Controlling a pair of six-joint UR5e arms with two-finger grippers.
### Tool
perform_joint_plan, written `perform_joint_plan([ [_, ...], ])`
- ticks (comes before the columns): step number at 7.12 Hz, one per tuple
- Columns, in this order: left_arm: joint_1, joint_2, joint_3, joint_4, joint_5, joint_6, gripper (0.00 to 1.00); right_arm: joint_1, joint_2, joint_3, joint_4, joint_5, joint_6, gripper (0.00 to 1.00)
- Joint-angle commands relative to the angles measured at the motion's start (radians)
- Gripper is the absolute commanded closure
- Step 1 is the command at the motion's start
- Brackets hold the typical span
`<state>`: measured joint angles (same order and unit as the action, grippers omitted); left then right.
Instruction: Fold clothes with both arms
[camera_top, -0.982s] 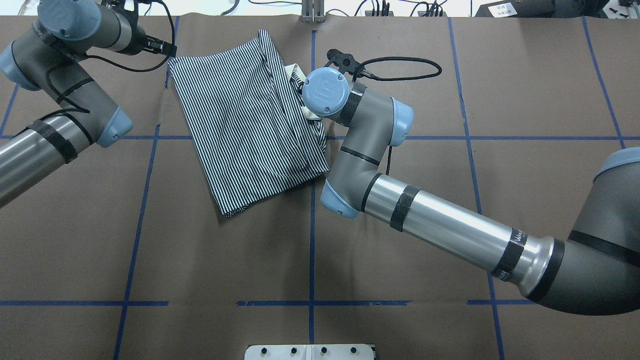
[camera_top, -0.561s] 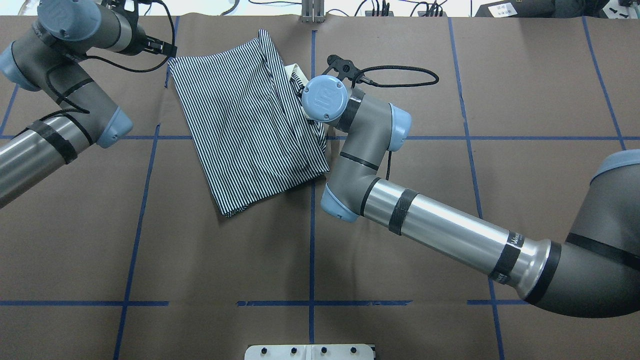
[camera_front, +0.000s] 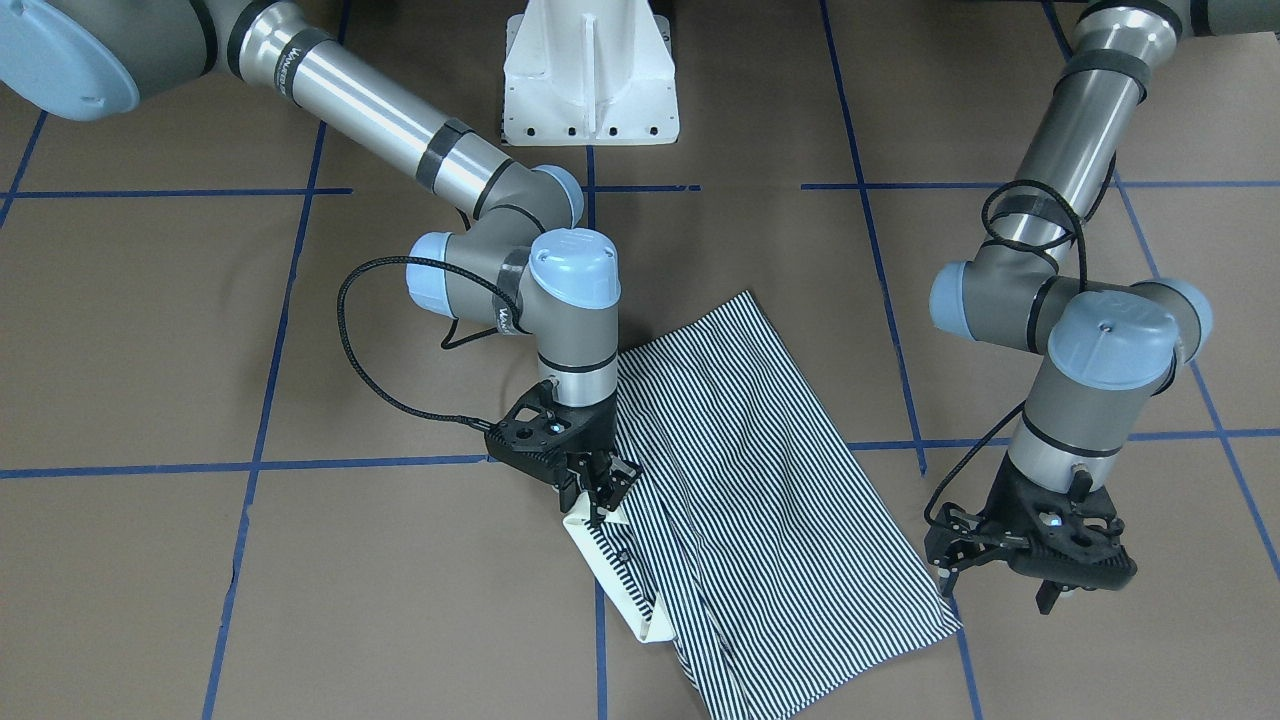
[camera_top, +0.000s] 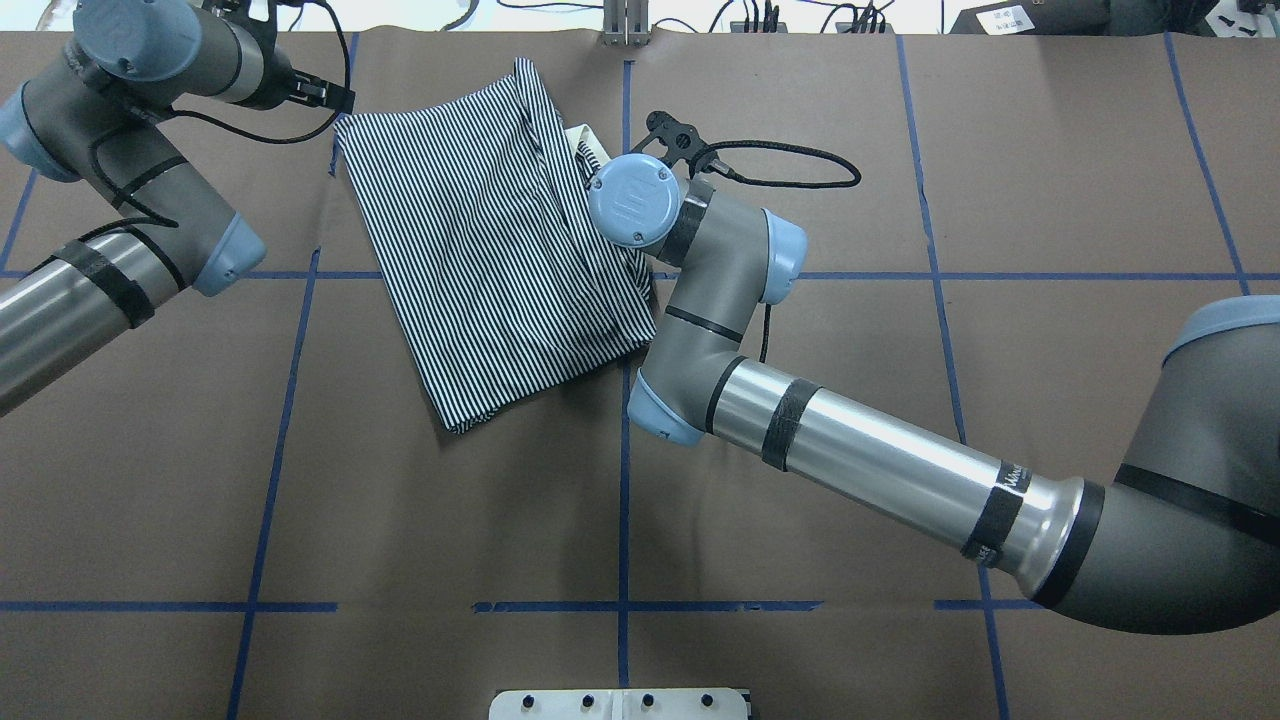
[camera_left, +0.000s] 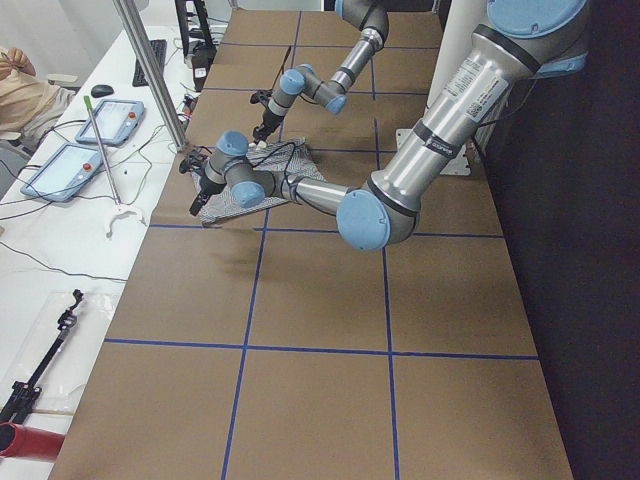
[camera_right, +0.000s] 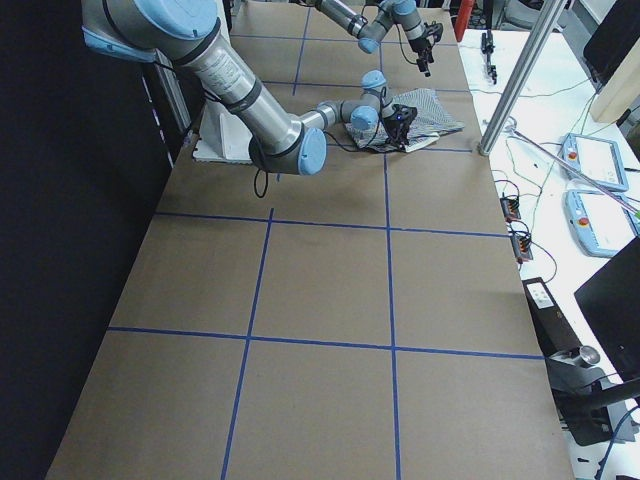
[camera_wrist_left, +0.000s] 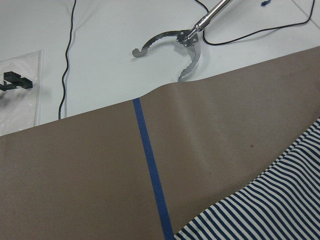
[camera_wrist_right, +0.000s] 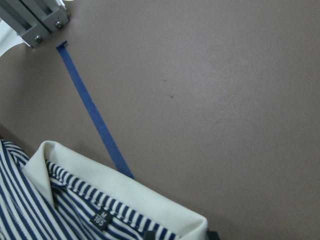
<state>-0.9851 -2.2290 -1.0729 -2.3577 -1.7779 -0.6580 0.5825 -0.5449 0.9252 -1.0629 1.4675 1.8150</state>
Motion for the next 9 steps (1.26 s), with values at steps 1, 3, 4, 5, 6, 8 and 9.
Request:
perform_joint_plan([
  [1,0.0,0.0,-0.002,0.0,0.0,0.0,0.0,0.002,0.0,-0.003,0.001,0.002,0.001,1.0],
  [3,0.002,0.0,-0.009,0.0,0.0,0.0,0.0,0.008,-0.019,0.055,-0.008,0.008,-0.016,1.0],
  [4,0.002,0.0,-0.009,0.0,0.0,0.0,0.0,0.005,-0.089,0.163,-0.032,0.008,-0.016,1.0],
  [5,0.003,-0.001,-0.016,0.0,0.0,0.0,0.0,-0.001,-0.181,0.285,-0.066,0.008,-0.016,1.0],
  [6,0.005,-0.001,-0.019,0.0,0.0,-0.005,0.0,-0.028,-0.273,0.387,-0.069,-0.006,-0.008,1.0],
  [8,0.013,-0.001,-0.038,0.0,0.0,-0.017,0.0,-0.081,-0.418,0.556,-0.071,-0.055,-0.013,1.0],
  [9,0.014,-0.001,-0.039,0.0,0.0,-0.017,0.0,-0.102,-0.462,0.592,-0.071,-0.087,-0.016,1.0],
])
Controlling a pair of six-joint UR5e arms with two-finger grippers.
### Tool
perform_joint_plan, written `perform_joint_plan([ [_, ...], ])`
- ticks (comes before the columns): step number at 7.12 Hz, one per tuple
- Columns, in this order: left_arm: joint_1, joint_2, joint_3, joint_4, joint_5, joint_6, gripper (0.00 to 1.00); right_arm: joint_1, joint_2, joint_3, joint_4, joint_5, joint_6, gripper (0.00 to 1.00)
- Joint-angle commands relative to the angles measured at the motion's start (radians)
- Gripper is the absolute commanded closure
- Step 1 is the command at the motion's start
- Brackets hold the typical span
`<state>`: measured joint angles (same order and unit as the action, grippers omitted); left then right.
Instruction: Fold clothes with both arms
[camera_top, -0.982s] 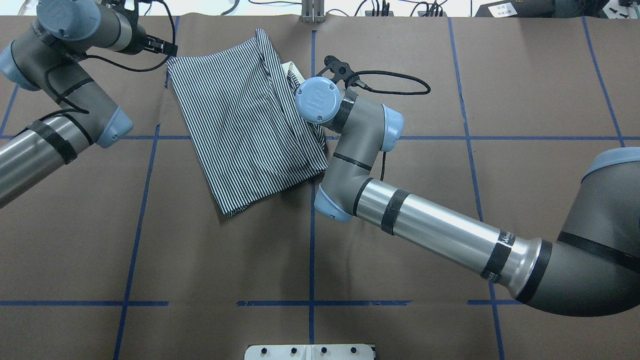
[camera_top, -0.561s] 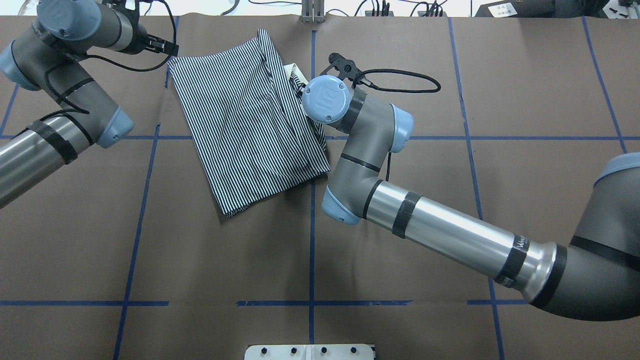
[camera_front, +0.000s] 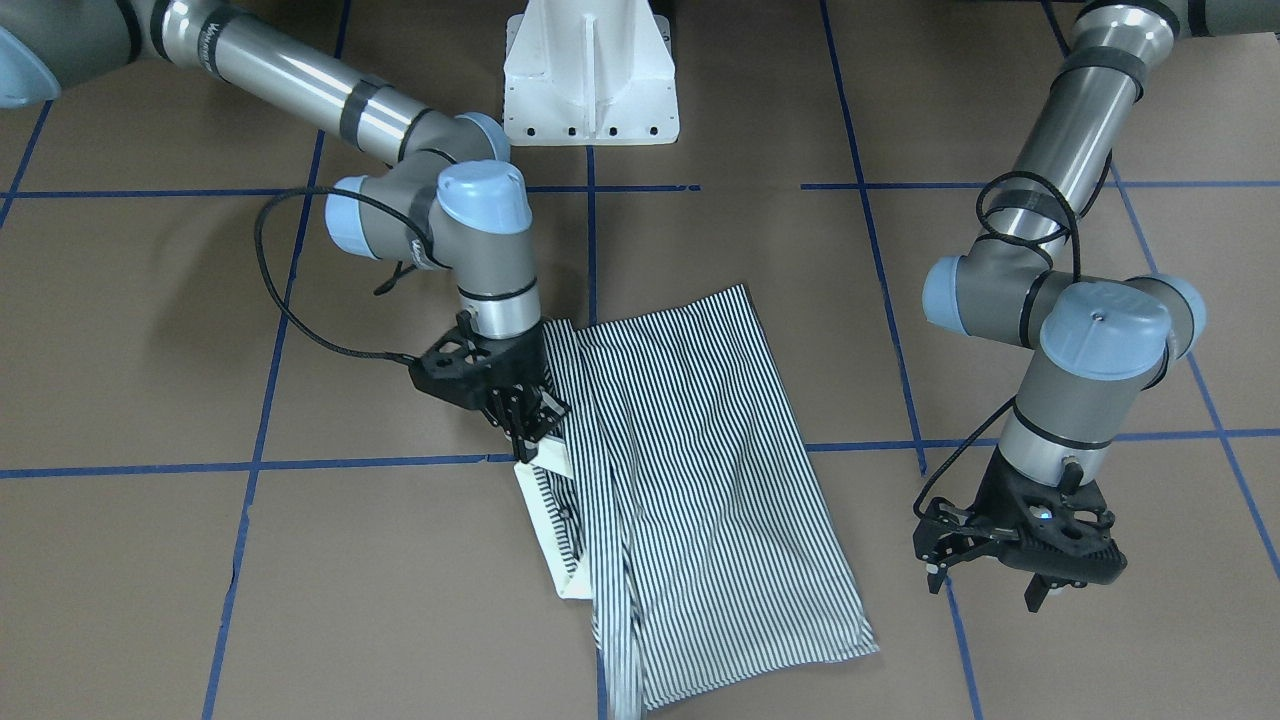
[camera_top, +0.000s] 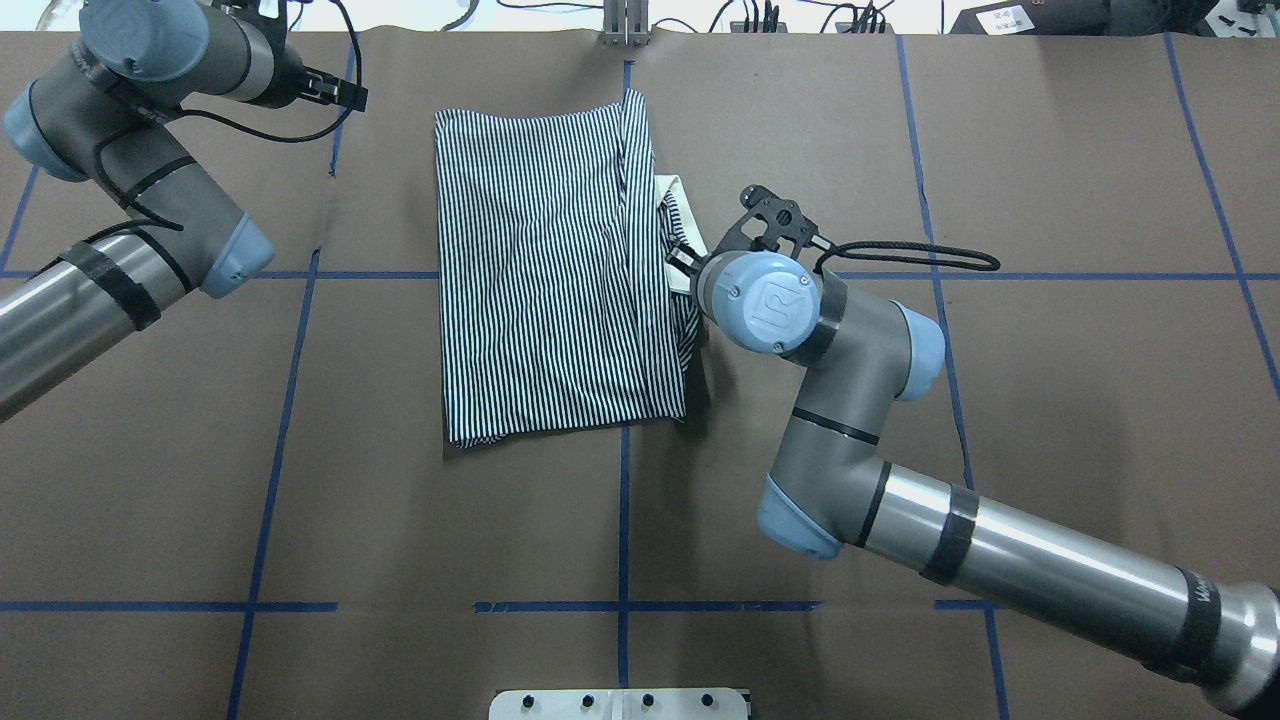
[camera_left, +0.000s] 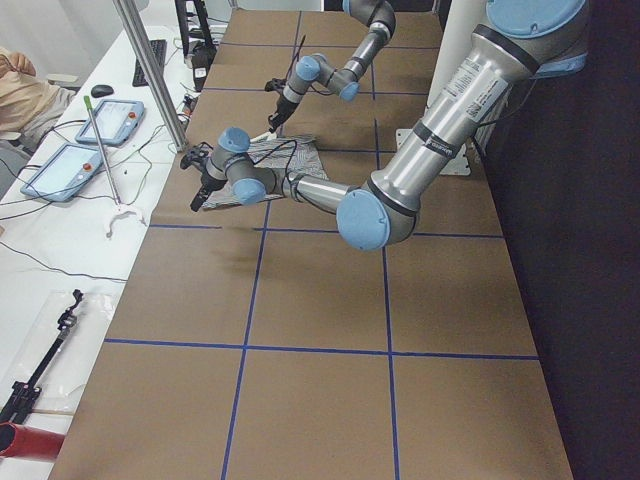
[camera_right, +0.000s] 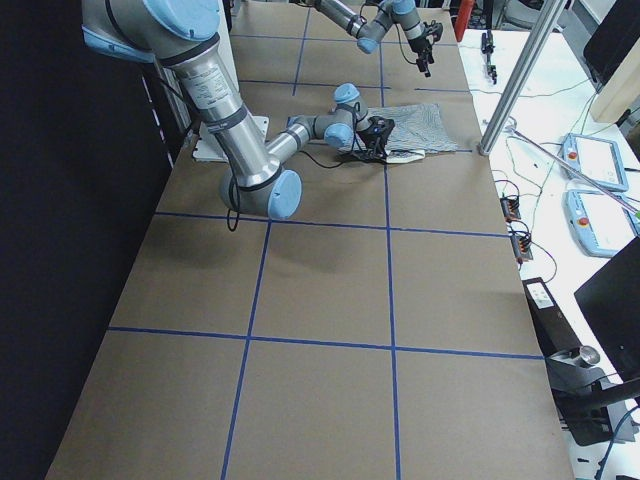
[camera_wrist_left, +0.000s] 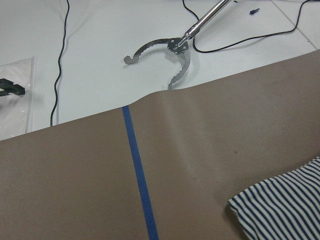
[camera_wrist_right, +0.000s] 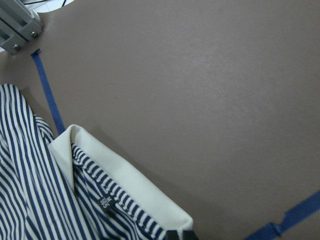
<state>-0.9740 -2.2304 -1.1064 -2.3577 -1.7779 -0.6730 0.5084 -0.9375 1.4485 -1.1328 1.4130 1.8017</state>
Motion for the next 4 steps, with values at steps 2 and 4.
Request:
perform_joint_plan([
  [2,0.008,0.008,-0.012,0.0,0.0,-0.002,0.0,-0.03,-0.122,0.11,-0.001,-0.04,-0.01,1.0],
  [4,0.009,0.008,-0.018,0.0,0.0,-0.011,0.0,-0.071,-0.202,0.182,0.001,-0.096,-0.011,0.85],
])
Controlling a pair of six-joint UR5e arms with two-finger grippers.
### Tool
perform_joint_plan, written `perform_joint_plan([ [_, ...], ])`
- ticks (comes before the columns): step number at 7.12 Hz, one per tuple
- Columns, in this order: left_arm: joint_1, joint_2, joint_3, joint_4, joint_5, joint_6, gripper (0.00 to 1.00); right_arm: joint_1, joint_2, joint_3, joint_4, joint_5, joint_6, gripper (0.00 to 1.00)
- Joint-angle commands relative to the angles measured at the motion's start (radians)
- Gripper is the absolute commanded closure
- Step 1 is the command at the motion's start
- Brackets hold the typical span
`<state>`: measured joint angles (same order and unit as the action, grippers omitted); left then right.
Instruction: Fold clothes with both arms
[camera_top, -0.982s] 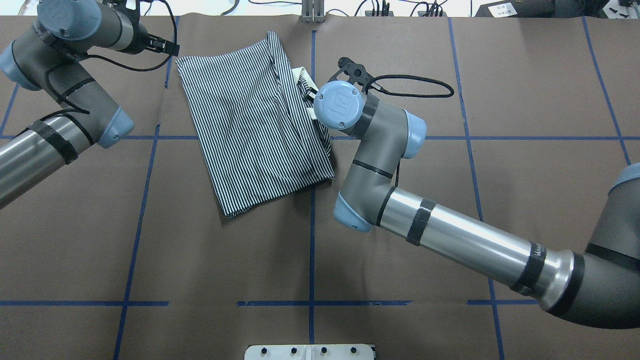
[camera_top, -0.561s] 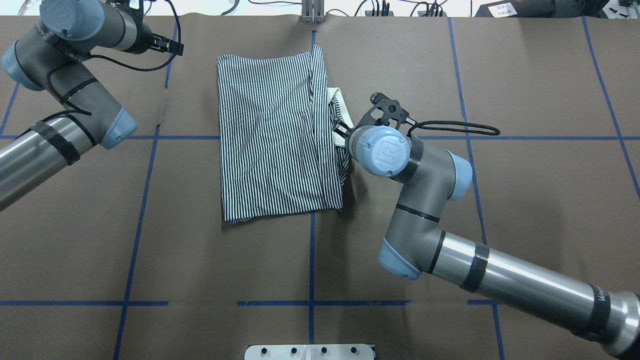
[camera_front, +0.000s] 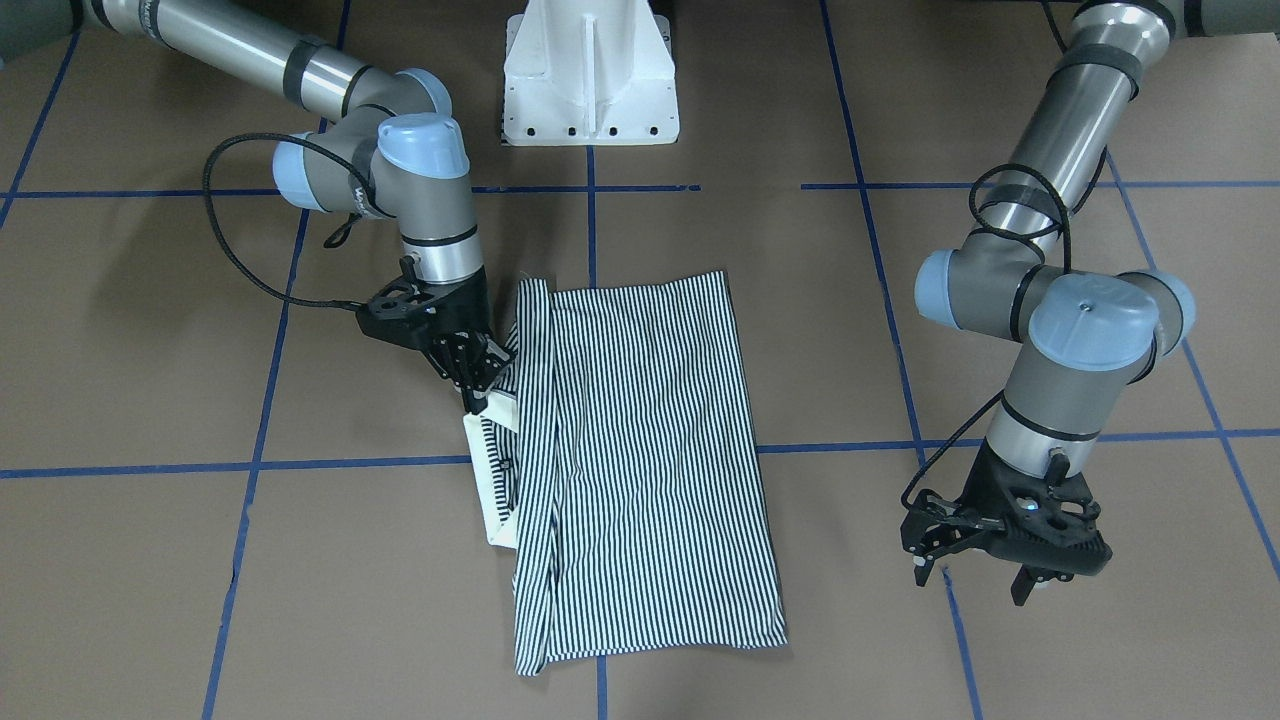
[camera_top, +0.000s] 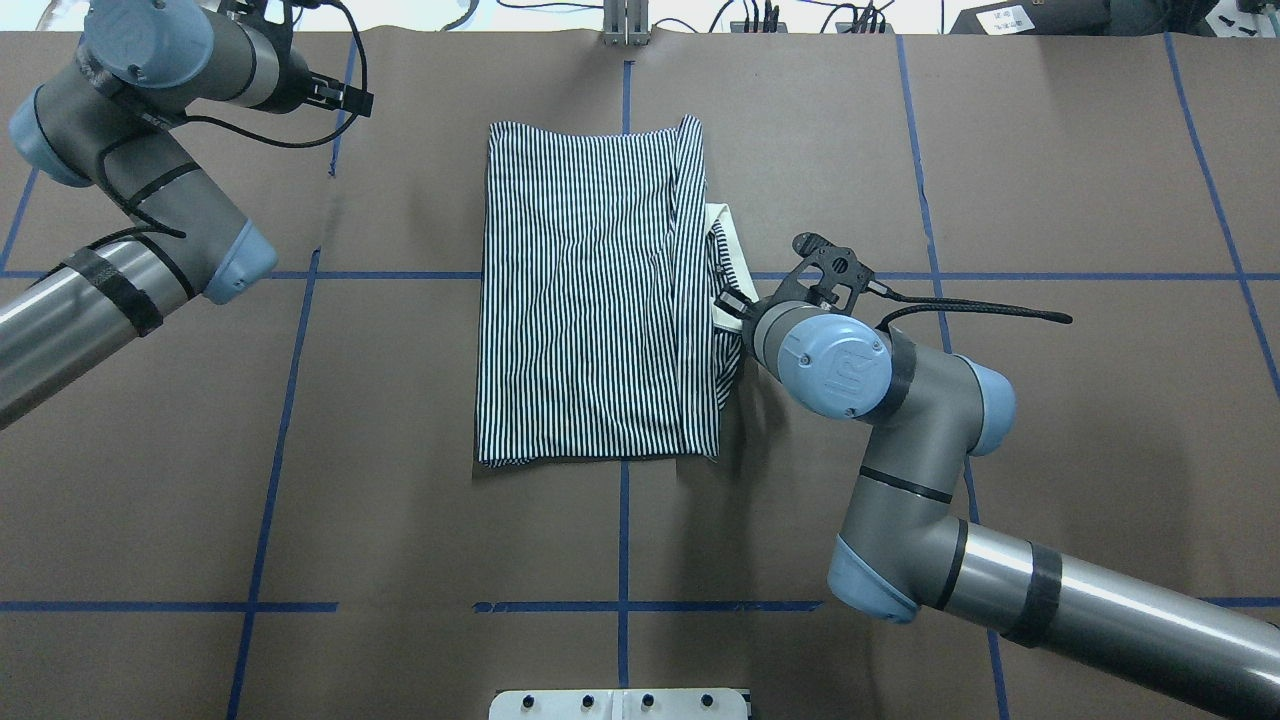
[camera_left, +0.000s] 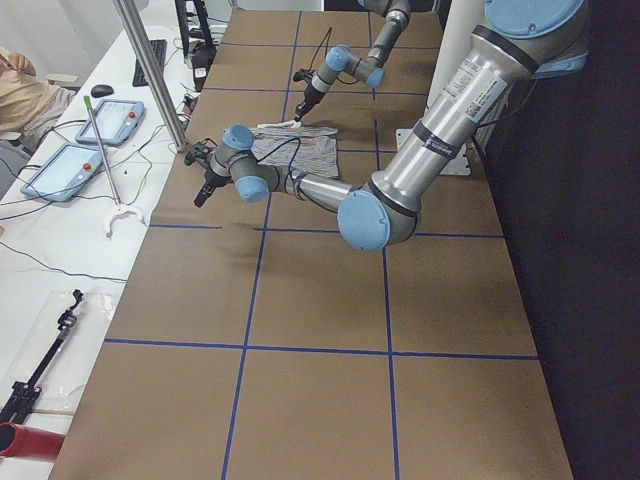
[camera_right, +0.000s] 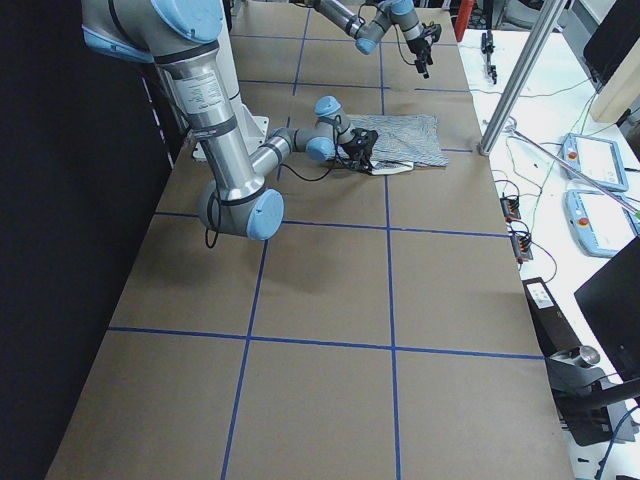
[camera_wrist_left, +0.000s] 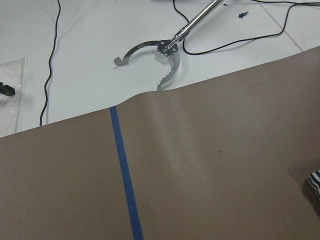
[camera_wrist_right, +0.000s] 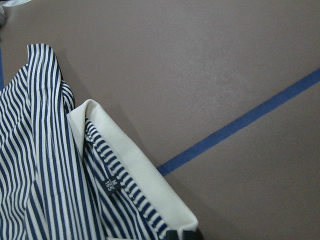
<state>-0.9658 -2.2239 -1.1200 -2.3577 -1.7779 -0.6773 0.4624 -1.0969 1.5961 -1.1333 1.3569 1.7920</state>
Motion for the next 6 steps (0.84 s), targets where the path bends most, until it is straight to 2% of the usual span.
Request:
perform_joint_plan([
  [1,0.005,0.004,-0.013,0.0,-0.002,-0.016,0.0,-0.039,-0.044,0.036,-0.002,-0.051,-0.017,0.01],
  [2,0.007,0.01,-0.021,0.0,-0.002,-0.016,0.0,-0.038,-0.044,0.065,-0.038,-0.045,-0.114,0.0],
  [4,0.009,0.01,-0.027,0.002,-0.005,-0.016,0.0,-0.044,-0.023,0.261,-0.35,0.034,-0.277,0.0],
  [6,0.009,0.015,-0.027,0.0,-0.009,-0.016,0.0,-0.079,0.061,0.256,-0.498,0.041,-0.395,0.0],
])
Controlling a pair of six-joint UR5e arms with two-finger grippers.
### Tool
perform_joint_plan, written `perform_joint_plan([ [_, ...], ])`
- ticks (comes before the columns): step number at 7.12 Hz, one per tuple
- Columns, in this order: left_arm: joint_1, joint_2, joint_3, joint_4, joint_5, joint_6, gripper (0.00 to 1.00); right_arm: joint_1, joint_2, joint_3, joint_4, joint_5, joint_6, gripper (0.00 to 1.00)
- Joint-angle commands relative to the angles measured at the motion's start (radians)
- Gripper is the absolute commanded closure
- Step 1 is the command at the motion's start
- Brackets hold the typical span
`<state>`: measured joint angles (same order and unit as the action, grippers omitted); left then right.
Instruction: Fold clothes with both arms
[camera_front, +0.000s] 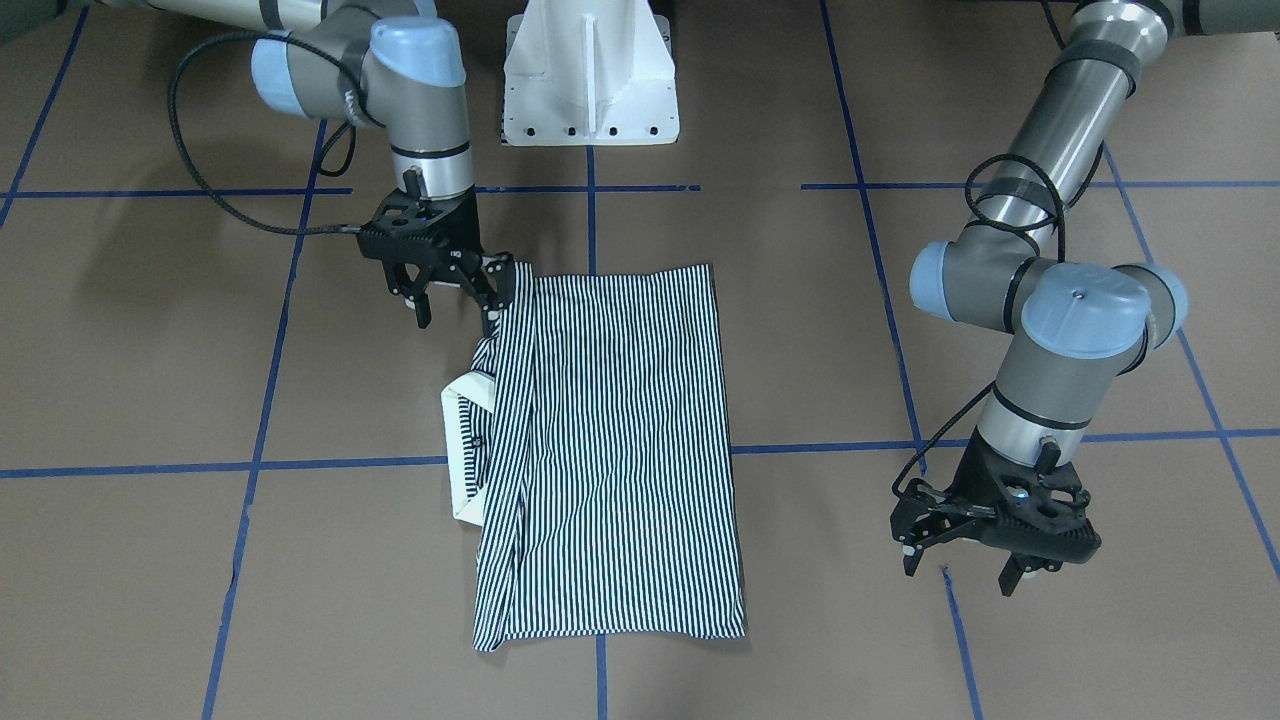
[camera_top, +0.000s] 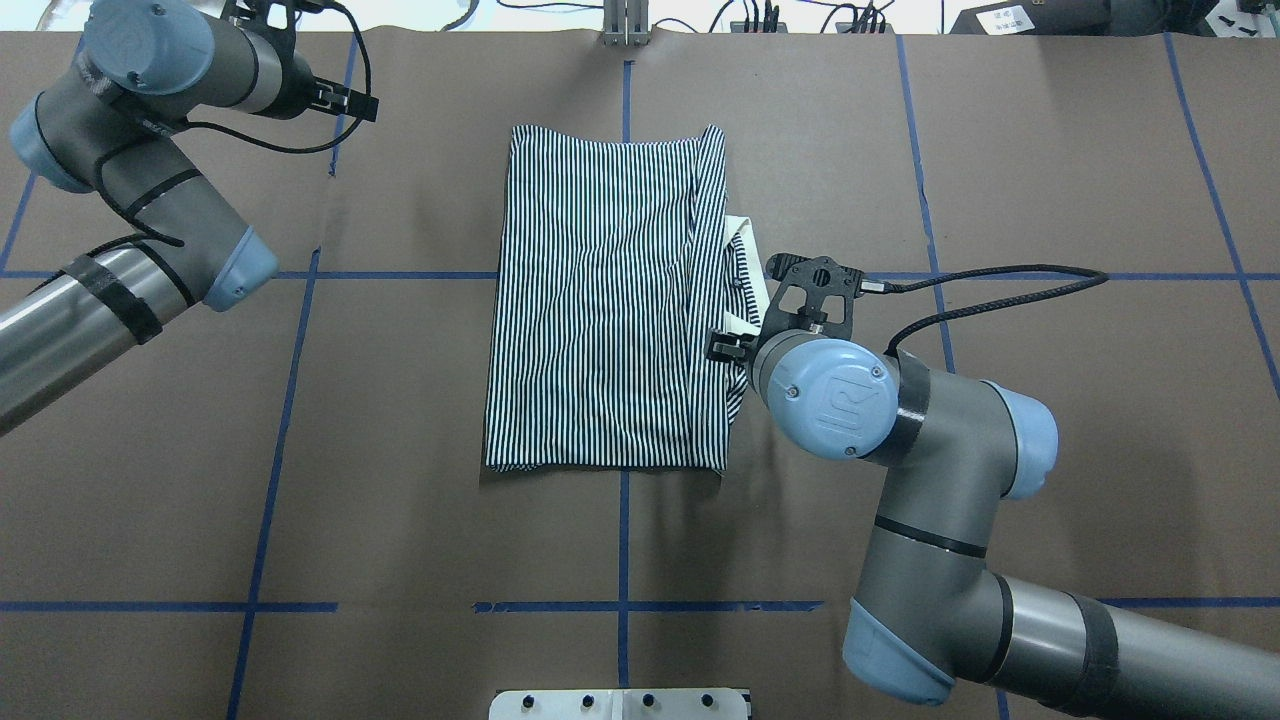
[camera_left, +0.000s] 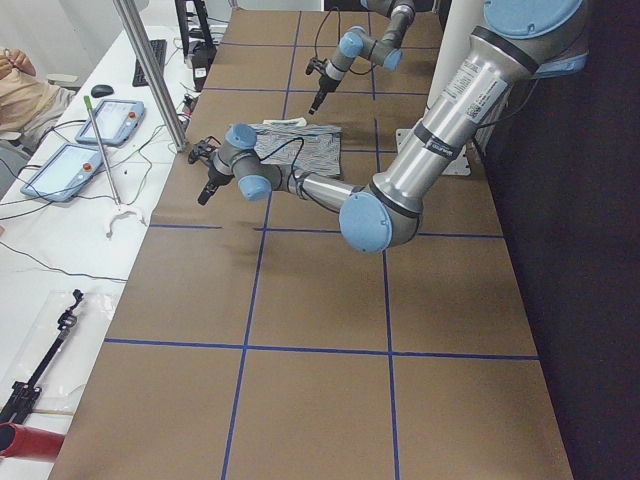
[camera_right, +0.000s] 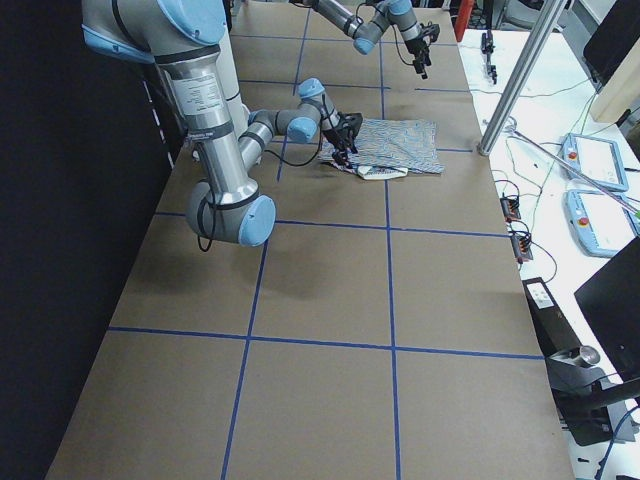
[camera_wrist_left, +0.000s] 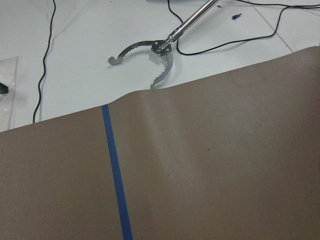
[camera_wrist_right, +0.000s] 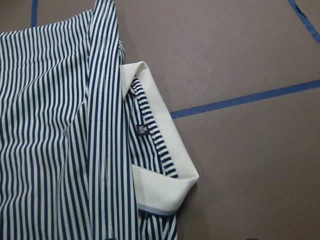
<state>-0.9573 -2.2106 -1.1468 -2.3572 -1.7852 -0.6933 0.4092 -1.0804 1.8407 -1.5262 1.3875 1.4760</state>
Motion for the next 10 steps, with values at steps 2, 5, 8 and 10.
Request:
perform_joint_plan([
  [2,0.002,0.003,-0.001,-0.001,-0.002,0.0,0.0,-0.097,0.085,0.009,-0.23,-0.005,-0.25,0.0],
  [5,0.002,0.006,-0.001,-0.001,-0.008,0.0,0.0,-0.124,0.154,-0.085,-0.286,-0.042,-0.394,0.36],
  [8,0.008,0.006,-0.002,-0.001,-0.008,-0.014,0.0,-0.151,0.195,-0.11,-0.285,-0.061,-0.422,0.45],
  [10,0.018,0.006,-0.002,-0.001,-0.008,-0.023,0.0,-0.17,0.182,-0.11,-0.29,-0.059,-0.424,0.53],
])
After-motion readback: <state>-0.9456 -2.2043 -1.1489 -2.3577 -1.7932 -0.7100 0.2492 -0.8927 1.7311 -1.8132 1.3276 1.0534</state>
